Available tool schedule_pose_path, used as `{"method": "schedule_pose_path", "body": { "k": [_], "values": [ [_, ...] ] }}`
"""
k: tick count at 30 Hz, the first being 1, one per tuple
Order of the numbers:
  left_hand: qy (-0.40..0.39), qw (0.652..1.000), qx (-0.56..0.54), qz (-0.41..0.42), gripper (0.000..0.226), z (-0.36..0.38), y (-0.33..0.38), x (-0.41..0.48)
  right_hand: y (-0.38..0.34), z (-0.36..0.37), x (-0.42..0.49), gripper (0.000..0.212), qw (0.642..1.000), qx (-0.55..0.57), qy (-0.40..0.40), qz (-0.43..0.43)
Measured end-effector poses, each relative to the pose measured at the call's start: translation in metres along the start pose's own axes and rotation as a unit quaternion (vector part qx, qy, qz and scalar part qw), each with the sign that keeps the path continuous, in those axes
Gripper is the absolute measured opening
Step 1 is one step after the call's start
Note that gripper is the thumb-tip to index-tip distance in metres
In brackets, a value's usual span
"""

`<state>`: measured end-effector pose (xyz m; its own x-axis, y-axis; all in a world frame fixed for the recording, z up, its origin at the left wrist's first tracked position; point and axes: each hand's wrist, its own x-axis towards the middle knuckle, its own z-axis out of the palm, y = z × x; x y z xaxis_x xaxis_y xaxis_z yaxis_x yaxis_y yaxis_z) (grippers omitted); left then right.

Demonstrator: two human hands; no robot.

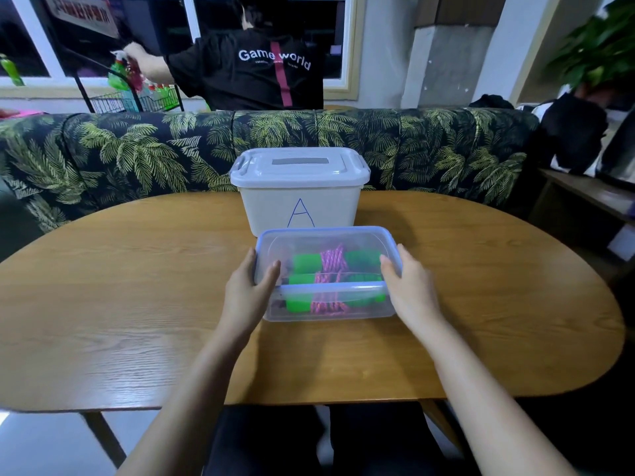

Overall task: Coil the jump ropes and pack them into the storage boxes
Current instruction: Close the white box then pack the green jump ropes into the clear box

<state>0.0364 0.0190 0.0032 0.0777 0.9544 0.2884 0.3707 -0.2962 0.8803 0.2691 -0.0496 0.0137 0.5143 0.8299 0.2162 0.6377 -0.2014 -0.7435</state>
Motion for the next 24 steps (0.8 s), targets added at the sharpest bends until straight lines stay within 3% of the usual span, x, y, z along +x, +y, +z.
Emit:
{"method": "schedule_pose_path", "body": {
  "k": [6,14,20,24],
  "values": [
    [-0.002,1.0,-0.02,-0.006,0.067,-0.001,-0.003,-0.001,0.0,0.005,0.002,0.051,0.998,0.059,0.02,0.029],
    [-0.002,0.999,-0.02,-0.044,0.056,0.0,-0.01,0.01,-0.004,0.018,-0.003,0.048,0.998,0.069,-0.007,-0.003],
    [-0.005,0.999,-0.018,-0.051,0.051,-0.012,-0.018,0.03,-0.025,0.024,0.002,0.059,0.995,-0.03,-0.086,-0.032],
    [-0.012,0.985,0.171,0.026,0.047,-0.018,-0.02,0.034,-0.031,0.017,0.003,0.06,0.972,-0.21,-0.086,-0.056]
  ]
}}
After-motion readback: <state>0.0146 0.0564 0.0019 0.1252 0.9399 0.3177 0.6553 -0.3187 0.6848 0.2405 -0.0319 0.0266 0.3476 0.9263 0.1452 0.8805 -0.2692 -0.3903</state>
